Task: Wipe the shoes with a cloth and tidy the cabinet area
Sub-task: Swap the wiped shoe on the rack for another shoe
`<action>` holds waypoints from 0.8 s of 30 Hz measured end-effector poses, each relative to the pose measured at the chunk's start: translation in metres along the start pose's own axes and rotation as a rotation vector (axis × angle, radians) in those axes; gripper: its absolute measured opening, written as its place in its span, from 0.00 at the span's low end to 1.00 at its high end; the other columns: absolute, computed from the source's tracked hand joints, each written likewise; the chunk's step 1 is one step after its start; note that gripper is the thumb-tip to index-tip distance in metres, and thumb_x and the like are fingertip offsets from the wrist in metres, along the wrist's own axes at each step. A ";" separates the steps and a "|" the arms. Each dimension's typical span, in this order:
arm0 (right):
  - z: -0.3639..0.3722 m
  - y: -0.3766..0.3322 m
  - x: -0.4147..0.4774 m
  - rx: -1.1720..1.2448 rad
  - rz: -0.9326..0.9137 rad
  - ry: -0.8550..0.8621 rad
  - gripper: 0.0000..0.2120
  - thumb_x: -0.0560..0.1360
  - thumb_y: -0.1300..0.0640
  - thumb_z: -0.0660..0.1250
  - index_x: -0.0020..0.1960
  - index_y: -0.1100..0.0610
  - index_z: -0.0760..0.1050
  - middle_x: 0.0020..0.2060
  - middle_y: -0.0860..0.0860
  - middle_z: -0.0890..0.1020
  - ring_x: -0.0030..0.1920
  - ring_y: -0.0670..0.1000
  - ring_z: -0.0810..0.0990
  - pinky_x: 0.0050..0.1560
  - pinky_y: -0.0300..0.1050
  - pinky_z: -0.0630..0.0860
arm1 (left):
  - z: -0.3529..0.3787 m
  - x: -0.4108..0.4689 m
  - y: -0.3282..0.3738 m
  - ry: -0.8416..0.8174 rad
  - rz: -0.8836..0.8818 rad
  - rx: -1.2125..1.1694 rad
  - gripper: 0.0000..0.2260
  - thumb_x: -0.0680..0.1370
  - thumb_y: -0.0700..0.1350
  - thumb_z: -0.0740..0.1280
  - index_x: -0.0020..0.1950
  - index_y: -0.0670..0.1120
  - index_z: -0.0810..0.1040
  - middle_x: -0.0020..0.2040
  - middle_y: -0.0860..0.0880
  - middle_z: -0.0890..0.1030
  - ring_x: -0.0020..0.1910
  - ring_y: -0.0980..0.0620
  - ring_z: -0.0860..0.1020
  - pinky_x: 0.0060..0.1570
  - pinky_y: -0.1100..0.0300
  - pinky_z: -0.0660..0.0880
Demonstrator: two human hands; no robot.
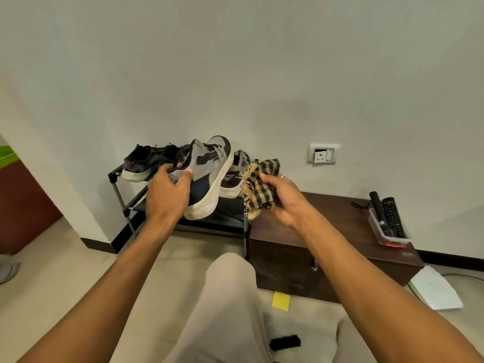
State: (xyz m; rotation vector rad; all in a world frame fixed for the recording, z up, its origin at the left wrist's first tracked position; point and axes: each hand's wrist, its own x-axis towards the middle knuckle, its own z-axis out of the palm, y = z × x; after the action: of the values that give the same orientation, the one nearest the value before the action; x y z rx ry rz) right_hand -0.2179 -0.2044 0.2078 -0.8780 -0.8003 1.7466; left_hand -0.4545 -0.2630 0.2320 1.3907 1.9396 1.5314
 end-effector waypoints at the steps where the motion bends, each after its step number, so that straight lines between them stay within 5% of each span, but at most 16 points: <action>1: 0.002 0.001 0.005 0.005 0.001 -0.013 0.19 0.81 0.62 0.66 0.71 0.62 0.72 0.59 0.62 0.83 0.54 0.58 0.85 0.51 0.52 0.85 | -0.002 0.010 -0.003 0.016 -0.003 0.003 0.14 0.79 0.55 0.67 0.61 0.51 0.77 0.49 0.53 0.82 0.51 0.49 0.81 0.55 0.46 0.79; 7: 0.003 0.012 0.033 -0.010 0.002 -0.036 0.16 0.80 0.66 0.65 0.67 0.56 0.75 0.52 0.55 0.86 0.50 0.53 0.86 0.50 0.50 0.83 | 0.014 0.065 -0.030 0.066 0.052 0.152 0.20 0.81 0.58 0.64 0.67 0.47 0.75 0.54 0.47 0.83 0.55 0.44 0.81 0.55 0.43 0.79; 14: -0.009 0.028 0.081 -0.007 0.017 0.032 0.16 0.79 0.65 0.68 0.65 0.59 0.77 0.53 0.57 0.87 0.51 0.53 0.87 0.49 0.47 0.84 | 0.078 0.124 -0.067 0.037 0.068 0.249 0.20 0.84 0.53 0.63 0.70 0.41 0.72 0.58 0.41 0.82 0.59 0.40 0.79 0.53 0.50 0.74; 24: -0.025 0.043 0.134 -0.104 0.075 0.090 0.17 0.77 0.62 0.71 0.65 0.59 0.78 0.55 0.57 0.86 0.53 0.53 0.86 0.47 0.46 0.83 | 0.154 0.170 -0.107 -0.066 0.069 0.341 0.17 0.84 0.54 0.61 0.66 0.43 0.73 0.57 0.43 0.82 0.57 0.40 0.80 0.54 0.46 0.76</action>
State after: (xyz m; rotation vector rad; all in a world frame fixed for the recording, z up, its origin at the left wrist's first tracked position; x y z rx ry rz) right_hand -0.2509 -0.0870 0.1324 -1.0610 -0.8130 1.7294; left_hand -0.4785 -0.0316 0.1325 1.6342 2.2068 1.2028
